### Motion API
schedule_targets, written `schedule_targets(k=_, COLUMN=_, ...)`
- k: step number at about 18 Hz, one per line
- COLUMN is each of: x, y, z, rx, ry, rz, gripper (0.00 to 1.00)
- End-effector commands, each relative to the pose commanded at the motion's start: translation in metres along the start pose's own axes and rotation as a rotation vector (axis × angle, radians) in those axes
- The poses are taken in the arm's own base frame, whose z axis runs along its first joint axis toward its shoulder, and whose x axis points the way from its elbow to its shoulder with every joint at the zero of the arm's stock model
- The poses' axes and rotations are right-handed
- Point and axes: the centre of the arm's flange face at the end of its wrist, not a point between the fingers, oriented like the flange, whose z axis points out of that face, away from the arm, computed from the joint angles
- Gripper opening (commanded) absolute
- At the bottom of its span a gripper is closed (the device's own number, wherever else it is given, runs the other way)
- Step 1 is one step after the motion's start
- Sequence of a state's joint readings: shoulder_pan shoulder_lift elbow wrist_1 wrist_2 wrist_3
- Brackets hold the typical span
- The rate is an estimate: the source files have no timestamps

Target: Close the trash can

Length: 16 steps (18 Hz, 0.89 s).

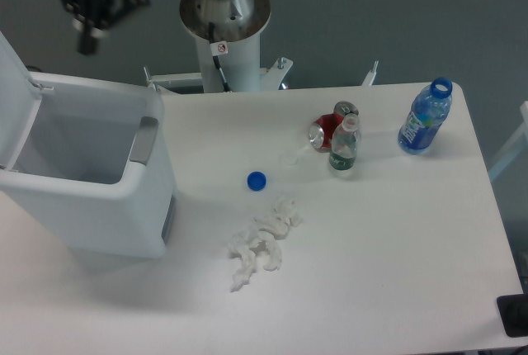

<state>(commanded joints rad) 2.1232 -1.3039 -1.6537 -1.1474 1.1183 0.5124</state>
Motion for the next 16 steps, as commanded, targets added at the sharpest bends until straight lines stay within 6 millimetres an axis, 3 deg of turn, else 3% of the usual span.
schedule_targets(k=10, x=0.041, y=-0.032, z=-0.02, rx=0.071, ry=0.06, rz=0.059, gripper=0.0)
schedule_targets(k=16, x=0.055, y=-0.053, z=0.004, rx=0.046, ry=0.099, rz=0.1, gripper=0.0)
